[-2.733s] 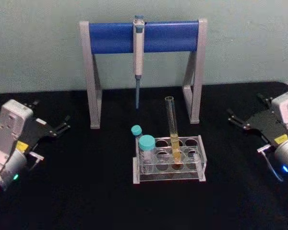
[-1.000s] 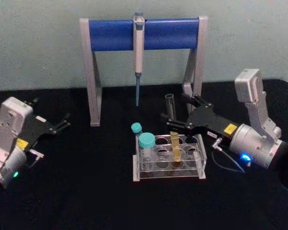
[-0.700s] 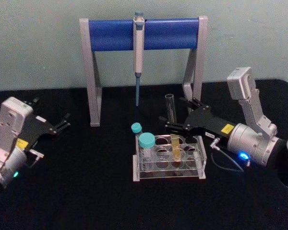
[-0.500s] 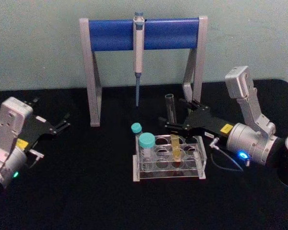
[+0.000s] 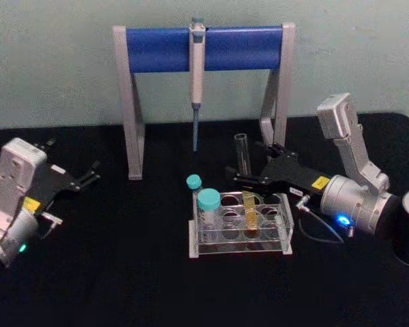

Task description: Pick up the test tube from the test tube rack, shake it, then place it back into the test tube rack.

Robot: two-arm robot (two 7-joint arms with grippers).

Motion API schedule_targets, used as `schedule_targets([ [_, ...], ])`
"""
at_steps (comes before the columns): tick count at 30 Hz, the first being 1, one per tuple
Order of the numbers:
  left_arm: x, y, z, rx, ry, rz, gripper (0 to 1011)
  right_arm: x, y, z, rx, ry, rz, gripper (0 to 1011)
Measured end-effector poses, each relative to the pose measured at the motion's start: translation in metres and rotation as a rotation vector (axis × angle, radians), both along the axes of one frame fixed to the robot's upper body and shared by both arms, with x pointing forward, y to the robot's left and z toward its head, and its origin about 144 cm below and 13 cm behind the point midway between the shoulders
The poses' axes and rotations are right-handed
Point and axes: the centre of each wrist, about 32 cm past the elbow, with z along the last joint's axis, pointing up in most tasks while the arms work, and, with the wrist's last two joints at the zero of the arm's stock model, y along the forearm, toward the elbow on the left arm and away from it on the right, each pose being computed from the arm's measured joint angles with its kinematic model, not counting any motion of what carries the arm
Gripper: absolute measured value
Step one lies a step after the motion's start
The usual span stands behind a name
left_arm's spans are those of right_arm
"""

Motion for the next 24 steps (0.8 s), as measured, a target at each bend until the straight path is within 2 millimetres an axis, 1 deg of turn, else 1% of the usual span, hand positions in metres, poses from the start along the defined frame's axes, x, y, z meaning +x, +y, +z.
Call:
schedule_targets([
  [21,0.0,0.0,0.0,0.0,0.0,0.0,1001,-0.0003,-0.0002,0.0002,0.0,-0.001,-0.004,1000],
  [24,0.0,0.0,0.0,0.0,0.0,0.0,1001,-0.0003,-0.0002,0.0002,0.0,-0.001,-0.004,953],
])
